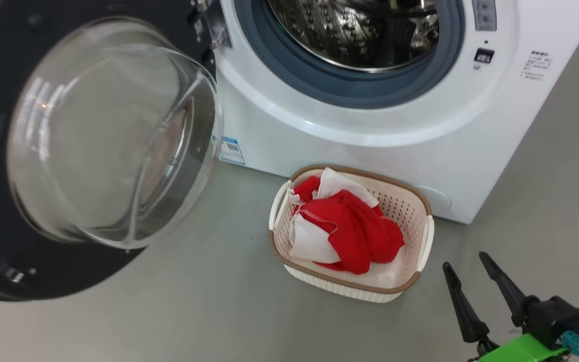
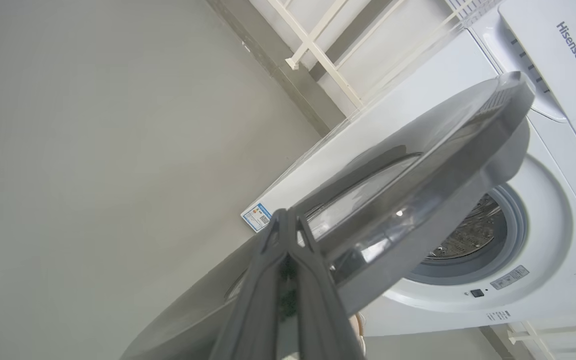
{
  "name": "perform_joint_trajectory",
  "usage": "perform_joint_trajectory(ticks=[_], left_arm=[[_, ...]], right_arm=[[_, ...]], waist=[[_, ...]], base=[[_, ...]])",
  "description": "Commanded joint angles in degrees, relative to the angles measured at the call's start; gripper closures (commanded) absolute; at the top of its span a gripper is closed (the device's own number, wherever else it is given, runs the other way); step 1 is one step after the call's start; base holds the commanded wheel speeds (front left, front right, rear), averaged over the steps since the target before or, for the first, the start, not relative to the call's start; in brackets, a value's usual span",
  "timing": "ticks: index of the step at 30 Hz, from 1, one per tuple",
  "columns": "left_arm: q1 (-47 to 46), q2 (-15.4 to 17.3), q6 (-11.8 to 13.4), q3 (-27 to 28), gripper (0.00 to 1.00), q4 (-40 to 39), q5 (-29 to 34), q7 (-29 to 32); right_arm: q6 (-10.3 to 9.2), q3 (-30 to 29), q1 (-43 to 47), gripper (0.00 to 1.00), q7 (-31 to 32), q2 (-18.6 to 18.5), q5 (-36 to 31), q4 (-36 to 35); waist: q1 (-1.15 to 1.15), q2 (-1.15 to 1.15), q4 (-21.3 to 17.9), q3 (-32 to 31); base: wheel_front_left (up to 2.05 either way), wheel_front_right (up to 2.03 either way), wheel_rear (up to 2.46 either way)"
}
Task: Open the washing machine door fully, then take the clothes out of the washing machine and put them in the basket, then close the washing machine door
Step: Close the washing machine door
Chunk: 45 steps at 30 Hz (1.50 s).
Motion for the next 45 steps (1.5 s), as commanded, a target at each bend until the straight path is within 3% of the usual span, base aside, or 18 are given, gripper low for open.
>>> perform_joint_trajectory(ticks=[1,18,29,37,45], left_arm=[[1.7,1.7,-0.5,-1.0,1.00,-4.3,-1.7,2.3],[10.9,-0.1,-0.5,-5.0,1.00,-28.5,-14.9,10.0],[11.4,-3.6,-0.5,-10.7,1.00,-39.0,-16.1,9.5],[10.2,-7.2,-0.5,-15.7,1.00,-42.6,-14.2,5.5],[10.8,-6.3,-0.5,-17.3,1.00,-42.5,-13.6,2.8]], right_arm=[[0.43,1.1,0.7,0.00,-0.4,0.0,0.0,-1.2],[0.43,0.3,2.0,0.00,-0.4,0.9,0.0,-1.7],[0.43,-0.2,1.5,0.00,-0.4,1.0,0.0,-1.7],[0.43,-0.1,1.1,0.00,-0.4,0.9,0.1,-1.7],[0.43,-0.1,1.2,0.00,-0.4,1.0,0.1,-1.7]], waist=[[0.00,0.00,0.0,-2.0],[0.00,0.00,-0.4,-4.7],[0.00,0.00,-1.6,-4.0],[0.00,0.00,-2.8,-3.8],[0.00,0.00,-3.7,-4.1]], base=[[0.00,0.00,0.00],[0.00,0.00,0.00],[0.00,0.00,0.00],[0.00,0.00,0.00],[0.00,0.00,0.00]])
